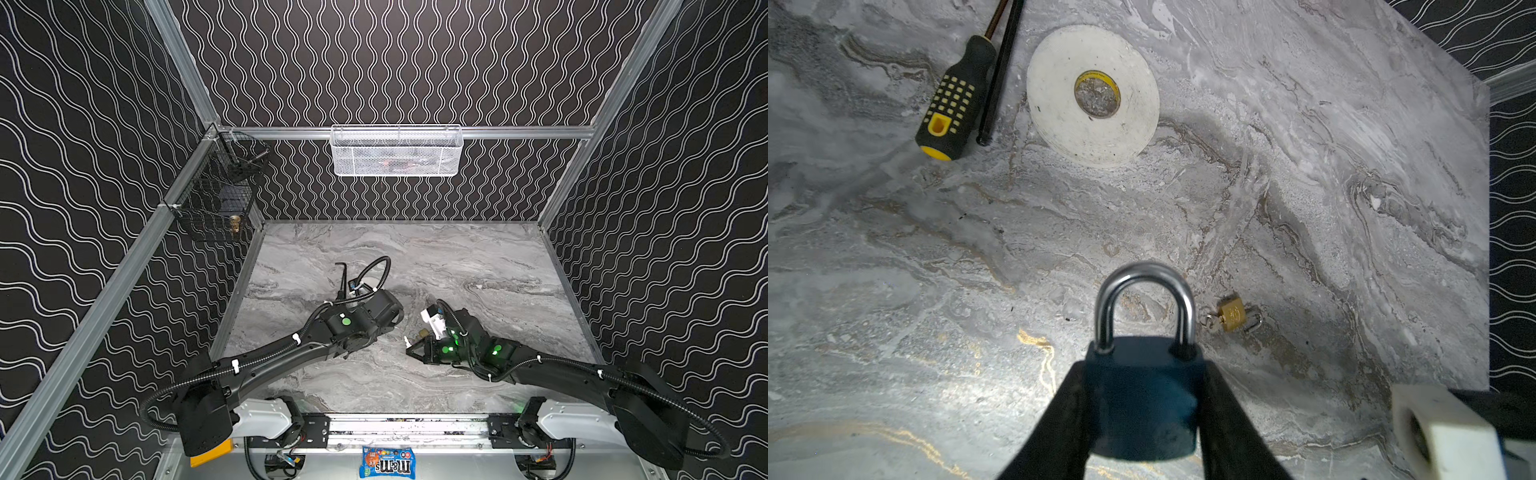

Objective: Unlock with the key
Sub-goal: 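Lift the blue padlock with the left gripper toward the key in the right gripper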

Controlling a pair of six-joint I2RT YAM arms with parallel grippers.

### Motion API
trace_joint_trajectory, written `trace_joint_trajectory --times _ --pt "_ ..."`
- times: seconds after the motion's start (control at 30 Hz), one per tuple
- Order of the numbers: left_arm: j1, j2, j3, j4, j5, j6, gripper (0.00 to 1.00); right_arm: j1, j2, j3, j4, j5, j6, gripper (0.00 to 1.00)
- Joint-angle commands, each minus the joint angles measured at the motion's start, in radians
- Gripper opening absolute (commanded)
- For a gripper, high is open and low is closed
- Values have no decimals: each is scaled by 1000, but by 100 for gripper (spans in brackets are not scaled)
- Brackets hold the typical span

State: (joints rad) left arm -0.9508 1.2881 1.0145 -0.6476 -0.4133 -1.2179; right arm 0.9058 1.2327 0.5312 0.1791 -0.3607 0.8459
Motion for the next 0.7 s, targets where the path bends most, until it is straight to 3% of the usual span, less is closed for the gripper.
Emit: trace_joint_trajectory --times 0.0,0.67 --pt "0 -22 -8 28 -17 -16 5 32 27 33 111 30 23 0" --pt "0 3 47 -17 4 14 6 76 138 119 184 58 128 0"
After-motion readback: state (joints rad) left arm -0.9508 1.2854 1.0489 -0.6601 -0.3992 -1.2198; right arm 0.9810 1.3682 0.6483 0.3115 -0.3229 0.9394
